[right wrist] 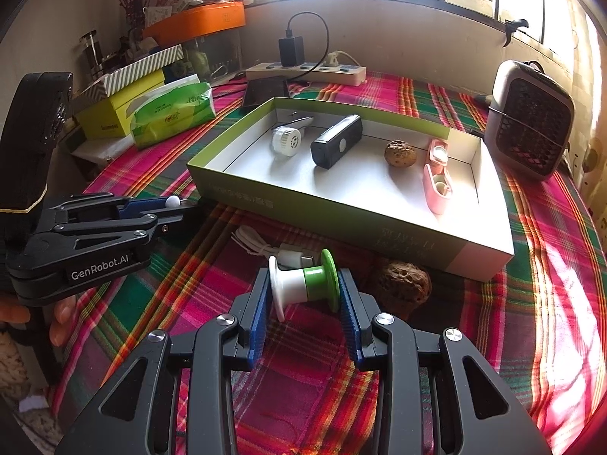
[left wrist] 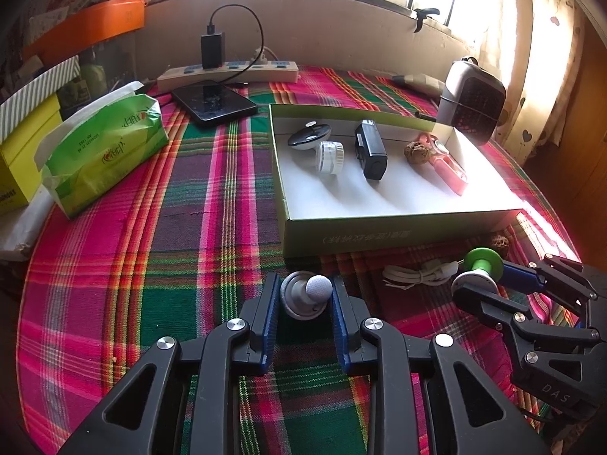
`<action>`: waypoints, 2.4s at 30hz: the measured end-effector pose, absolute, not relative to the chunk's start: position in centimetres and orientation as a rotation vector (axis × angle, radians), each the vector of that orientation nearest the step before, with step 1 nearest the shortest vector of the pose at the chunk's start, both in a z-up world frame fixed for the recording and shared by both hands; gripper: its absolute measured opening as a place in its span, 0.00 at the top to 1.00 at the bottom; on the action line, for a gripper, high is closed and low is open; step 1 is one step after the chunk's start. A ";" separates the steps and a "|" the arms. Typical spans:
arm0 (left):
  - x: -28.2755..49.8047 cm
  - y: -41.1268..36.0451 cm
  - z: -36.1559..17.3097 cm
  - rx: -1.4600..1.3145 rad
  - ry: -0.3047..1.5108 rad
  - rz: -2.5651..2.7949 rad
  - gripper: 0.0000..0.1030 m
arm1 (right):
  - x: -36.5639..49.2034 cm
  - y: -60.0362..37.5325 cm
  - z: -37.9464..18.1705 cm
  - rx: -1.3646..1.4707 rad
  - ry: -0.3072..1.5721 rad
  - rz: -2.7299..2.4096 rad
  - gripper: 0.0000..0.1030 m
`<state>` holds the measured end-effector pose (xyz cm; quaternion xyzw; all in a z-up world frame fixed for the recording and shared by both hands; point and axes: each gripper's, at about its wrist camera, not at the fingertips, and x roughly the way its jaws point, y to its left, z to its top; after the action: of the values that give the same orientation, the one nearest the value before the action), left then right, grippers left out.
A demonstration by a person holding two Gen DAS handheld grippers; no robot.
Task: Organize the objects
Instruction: 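Carry the white knob with the left tool while the right tool carries the spool toward the box, then lower and open the left tool to set the knob in the box while the right tool releases the spool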
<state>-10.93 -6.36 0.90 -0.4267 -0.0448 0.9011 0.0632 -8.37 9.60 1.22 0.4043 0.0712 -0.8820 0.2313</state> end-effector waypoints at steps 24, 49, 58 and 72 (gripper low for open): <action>-10.2 -5.7 4.0 -1.193 -0.119 2.744 0.77 | -8.3 10.9 3.5 1.030 0.091 -2.425 0.66; -15.5 -3.7 3.9 -1.225 -0.107 2.708 0.77 | -16.7 11.1 5.4 0.998 0.157 -2.474 0.66; -17.3 -3.6 2.9 -1.269 -0.097 2.698 0.77 | -20.3 10.1 4.6 1.021 0.211 -2.432 0.66; -18.3 -3.0 2.5 -1.277 -0.059 2.692 0.77 | -23.5 9.9 2.9 1.081 0.203 -2.375 0.66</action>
<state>-18.26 -3.05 2.52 -0.4272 -0.0196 0.9003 0.0805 -23.49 9.88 2.86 0.3989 0.0747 -0.8765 0.2590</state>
